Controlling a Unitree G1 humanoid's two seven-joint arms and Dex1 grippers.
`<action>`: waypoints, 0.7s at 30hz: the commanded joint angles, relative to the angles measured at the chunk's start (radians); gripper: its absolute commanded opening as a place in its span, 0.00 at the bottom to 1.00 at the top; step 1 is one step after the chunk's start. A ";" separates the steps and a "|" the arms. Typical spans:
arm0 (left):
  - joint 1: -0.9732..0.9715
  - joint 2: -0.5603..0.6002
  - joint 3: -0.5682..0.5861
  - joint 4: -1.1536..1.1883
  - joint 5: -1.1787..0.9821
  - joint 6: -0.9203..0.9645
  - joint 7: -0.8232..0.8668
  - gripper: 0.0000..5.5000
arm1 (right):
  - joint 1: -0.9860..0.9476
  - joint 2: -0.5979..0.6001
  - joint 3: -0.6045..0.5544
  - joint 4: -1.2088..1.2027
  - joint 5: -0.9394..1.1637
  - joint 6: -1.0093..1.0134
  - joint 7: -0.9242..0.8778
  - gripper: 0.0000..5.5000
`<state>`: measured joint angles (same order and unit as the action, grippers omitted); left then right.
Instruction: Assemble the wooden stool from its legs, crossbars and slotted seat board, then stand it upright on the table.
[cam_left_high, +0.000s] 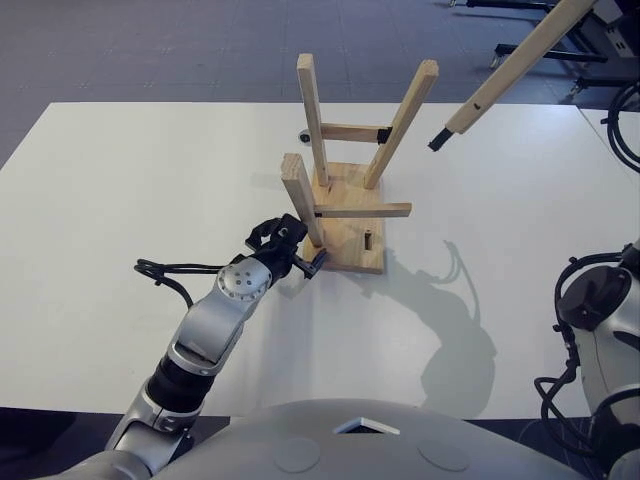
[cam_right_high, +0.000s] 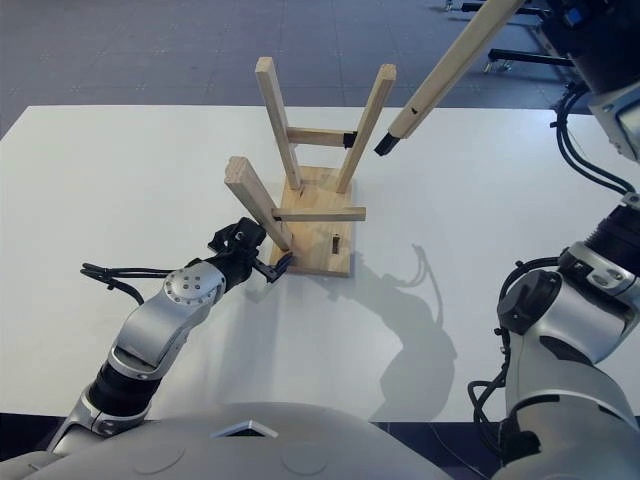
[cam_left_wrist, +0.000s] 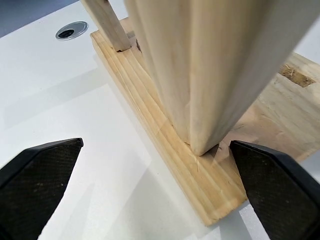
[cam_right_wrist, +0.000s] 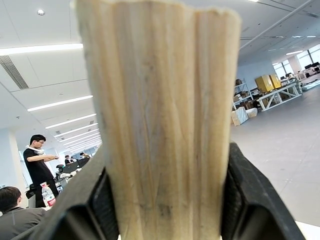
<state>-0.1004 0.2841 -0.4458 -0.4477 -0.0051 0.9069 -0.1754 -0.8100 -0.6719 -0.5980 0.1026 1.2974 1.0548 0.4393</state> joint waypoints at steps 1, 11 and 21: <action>-0.005 0.049 -0.048 0.035 0.025 0.098 -0.039 0.98 | -0.002 0.001 0.000 -0.010 0.019 -0.009 -0.009 0.38; -0.042 0.114 0.025 -0.022 -0.011 0.150 -0.128 0.98 | 0.008 -0.003 -0.001 -0.004 0.016 -0.021 0.002 0.38; 0.008 0.189 -0.022 0.030 0.051 0.046 -0.135 0.98 | 0.012 0.002 0.006 -0.009 0.022 -0.017 0.001 0.38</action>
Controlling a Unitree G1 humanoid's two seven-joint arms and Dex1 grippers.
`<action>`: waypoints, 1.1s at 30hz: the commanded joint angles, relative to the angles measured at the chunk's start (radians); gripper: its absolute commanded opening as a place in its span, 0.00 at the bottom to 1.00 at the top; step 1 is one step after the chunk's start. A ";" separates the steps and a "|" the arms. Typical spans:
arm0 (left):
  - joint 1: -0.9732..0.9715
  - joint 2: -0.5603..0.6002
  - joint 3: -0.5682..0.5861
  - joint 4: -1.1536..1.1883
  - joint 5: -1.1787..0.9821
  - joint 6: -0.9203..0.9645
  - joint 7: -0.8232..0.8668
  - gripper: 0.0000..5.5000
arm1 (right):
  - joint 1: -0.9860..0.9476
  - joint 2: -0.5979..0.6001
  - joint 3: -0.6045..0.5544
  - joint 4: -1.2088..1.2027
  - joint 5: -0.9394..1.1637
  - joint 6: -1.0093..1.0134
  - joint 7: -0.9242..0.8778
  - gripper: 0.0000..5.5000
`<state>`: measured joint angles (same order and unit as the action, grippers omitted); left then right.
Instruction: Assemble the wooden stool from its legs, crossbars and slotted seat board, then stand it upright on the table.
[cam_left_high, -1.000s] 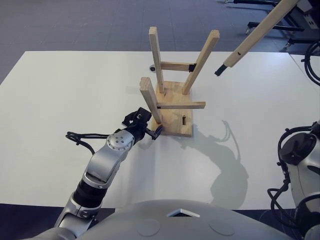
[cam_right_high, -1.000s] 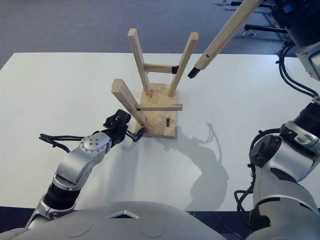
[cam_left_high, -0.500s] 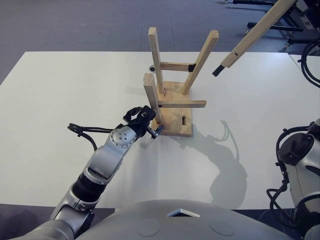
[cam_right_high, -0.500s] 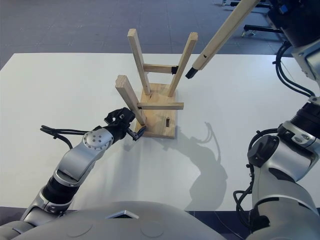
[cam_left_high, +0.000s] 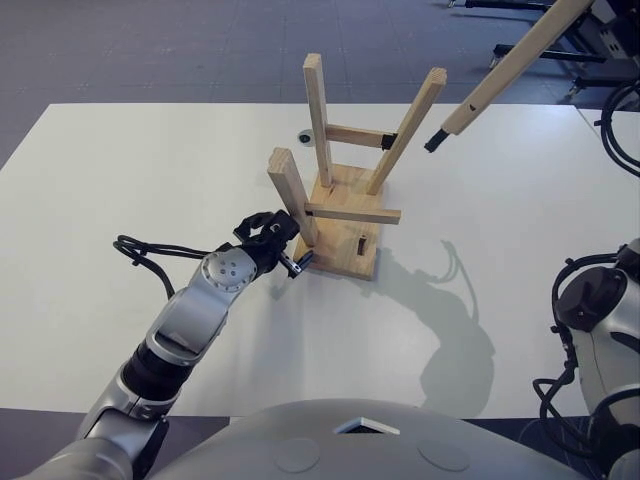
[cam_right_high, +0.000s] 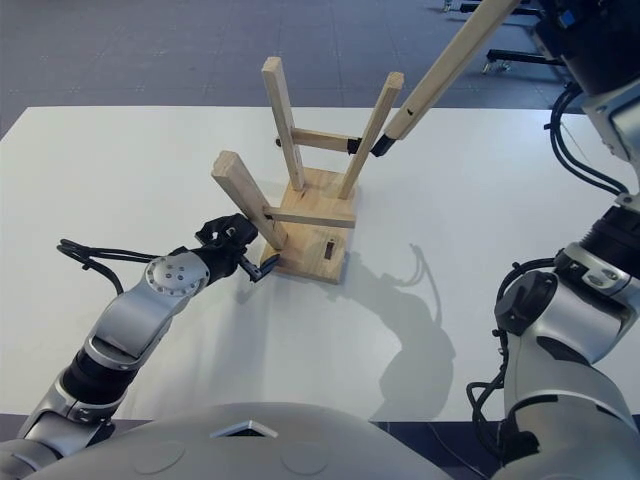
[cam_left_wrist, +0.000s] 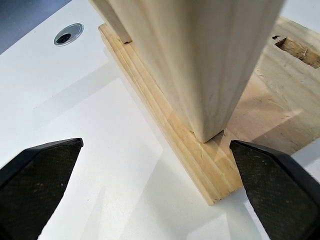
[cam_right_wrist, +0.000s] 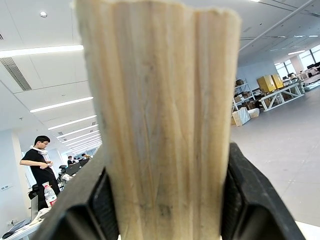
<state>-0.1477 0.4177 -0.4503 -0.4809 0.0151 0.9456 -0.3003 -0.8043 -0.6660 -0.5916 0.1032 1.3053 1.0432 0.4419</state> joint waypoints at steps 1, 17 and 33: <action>0.059 0.065 -0.006 0.073 0.031 -0.003 -0.015 0.98 | 0.006 -0.004 0.000 -0.009 0.015 -0.004 -0.002 0.38; 0.002 -0.049 0.197 -0.011 -0.144 0.035 -0.071 0.98 | 0.055 0.021 -0.016 -0.051 0.077 -0.004 -0.055 0.38; -0.095 0.143 0.503 -0.161 -0.581 0.175 -0.337 0.98 | 0.382 0.081 -0.006 -0.336 0.233 -0.053 -0.220 0.38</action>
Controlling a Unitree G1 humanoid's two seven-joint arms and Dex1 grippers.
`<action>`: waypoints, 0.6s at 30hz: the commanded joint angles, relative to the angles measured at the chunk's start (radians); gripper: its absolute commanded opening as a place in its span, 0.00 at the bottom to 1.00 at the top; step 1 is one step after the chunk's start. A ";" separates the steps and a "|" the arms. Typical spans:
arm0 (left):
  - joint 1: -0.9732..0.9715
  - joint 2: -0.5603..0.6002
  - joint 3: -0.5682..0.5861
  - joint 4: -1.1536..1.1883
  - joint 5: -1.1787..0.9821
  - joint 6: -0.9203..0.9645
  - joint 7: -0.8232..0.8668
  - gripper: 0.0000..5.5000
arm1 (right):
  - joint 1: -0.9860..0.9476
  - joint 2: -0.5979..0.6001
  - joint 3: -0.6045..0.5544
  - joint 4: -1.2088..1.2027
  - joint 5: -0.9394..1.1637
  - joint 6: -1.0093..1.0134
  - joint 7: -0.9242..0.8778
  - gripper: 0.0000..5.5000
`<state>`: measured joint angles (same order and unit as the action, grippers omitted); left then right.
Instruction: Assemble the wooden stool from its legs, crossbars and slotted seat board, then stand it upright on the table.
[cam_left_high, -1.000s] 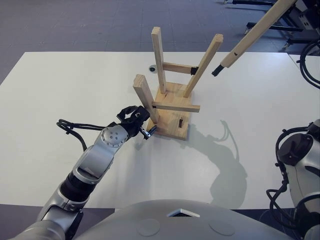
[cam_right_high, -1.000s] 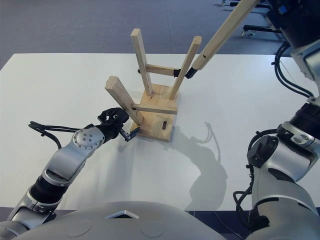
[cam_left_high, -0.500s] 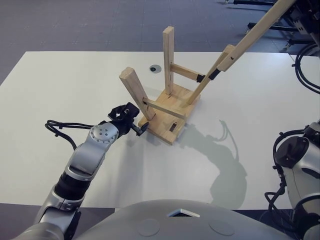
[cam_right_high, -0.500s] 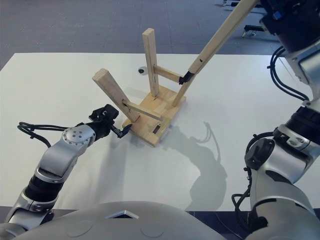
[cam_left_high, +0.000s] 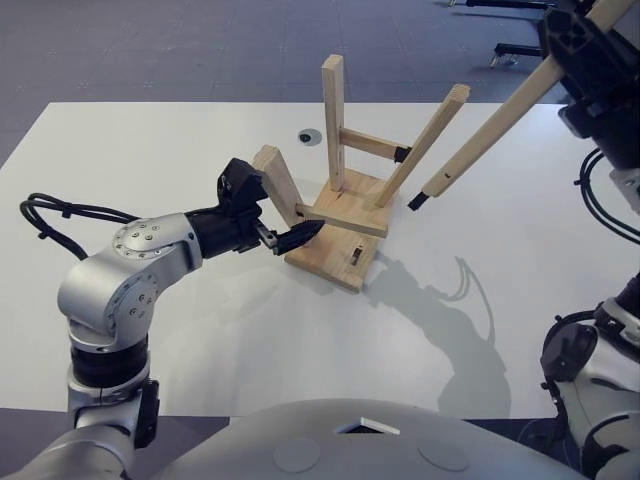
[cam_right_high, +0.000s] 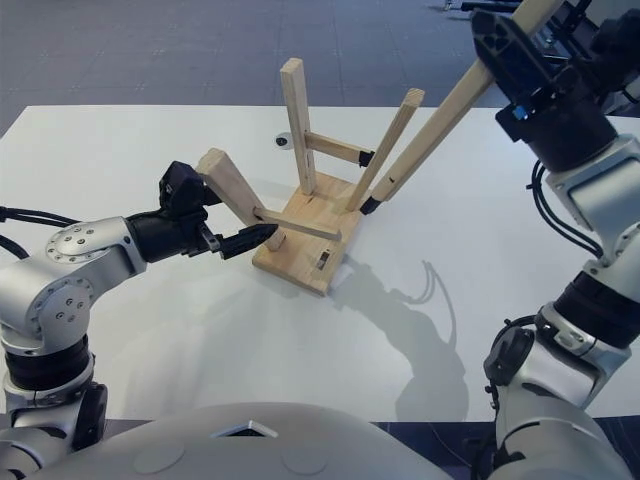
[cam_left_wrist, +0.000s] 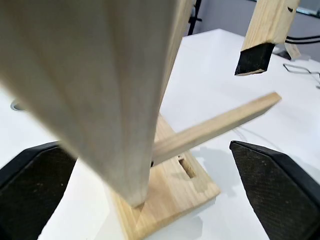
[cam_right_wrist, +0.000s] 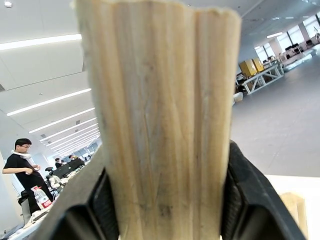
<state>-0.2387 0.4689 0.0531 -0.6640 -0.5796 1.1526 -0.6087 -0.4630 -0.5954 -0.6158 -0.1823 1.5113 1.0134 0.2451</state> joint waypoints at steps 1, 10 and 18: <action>-0.023 0.107 0.028 0.053 0.006 -0.034 -0.035 0.98 | 0.063 0.016 0.024 -0.067 0.029 -0.029 -0.028 0.38; -0.283 0.215 0.465 0.236 -0.444 -0.006 -0.172 0.98 | 0.365 0.085 0.140 -0.269 -0.219 -0.196 0.106 0.38; -0.334 0.277 0.524 0.573 -0.474 -0.031 -0.033 0.98 | 0.547 0.116 0.319 -0.530 -0.585 -0.398 0.136 0.38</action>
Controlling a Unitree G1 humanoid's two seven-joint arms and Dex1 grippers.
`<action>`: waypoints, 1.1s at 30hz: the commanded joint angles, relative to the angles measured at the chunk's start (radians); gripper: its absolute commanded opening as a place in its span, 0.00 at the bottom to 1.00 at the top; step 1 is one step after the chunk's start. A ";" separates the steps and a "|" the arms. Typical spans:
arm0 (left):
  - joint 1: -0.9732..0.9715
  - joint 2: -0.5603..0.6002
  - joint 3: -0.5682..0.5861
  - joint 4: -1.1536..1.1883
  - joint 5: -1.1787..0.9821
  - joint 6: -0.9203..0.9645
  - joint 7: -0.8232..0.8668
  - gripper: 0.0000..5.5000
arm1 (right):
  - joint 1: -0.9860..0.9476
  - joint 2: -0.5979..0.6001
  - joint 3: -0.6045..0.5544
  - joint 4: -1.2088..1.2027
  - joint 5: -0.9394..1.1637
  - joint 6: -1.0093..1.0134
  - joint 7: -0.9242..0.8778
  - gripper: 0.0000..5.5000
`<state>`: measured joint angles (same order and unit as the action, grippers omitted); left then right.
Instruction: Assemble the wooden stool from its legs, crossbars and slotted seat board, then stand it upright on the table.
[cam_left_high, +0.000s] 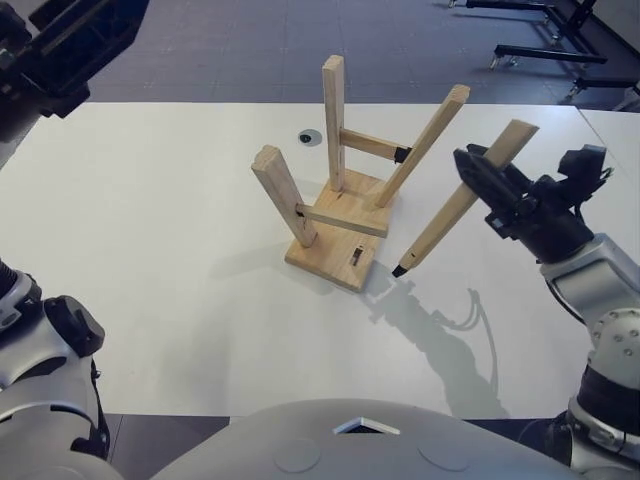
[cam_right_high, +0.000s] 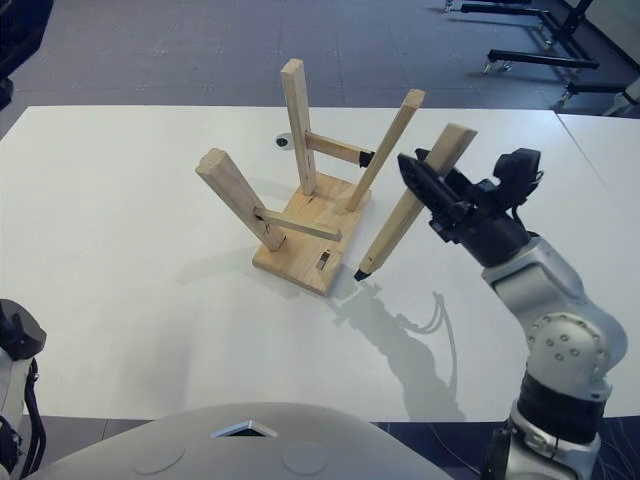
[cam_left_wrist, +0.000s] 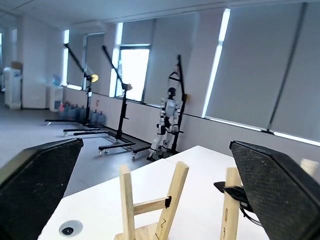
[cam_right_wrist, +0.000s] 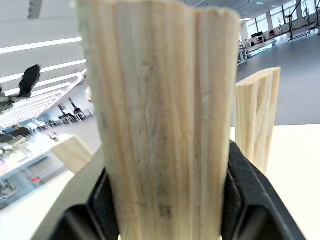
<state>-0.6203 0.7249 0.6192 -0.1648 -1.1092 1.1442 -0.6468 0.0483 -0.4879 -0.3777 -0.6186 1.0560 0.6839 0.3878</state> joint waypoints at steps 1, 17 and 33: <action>0.053 0.025 -0.055 0.106 0.075 -0.034 0.001 0.98 | 0.047 0.015 0.117 -0.124 -0.183 -0.098 -0.009 0.38; 0.064 0.030 -0.235 0.264 0.219 -0.127 -0.124 0.98 | 0.260 0.081 0.087 -0.102 -0.181 -0.460 0.334 0.38; -0.049 0.026 -0.396 0.395 0.324 -0.140 -0.250 0.98 | 0.346 0.248 0.357 0.115 -0.475 -0.907 0.470 0.38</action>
<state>-0.6432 0.7513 0.2370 0.2355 -0.8007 1.0070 -0.8915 0.4030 -0.2238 -0.0195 -0.4861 0.5339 -0.2117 0.8361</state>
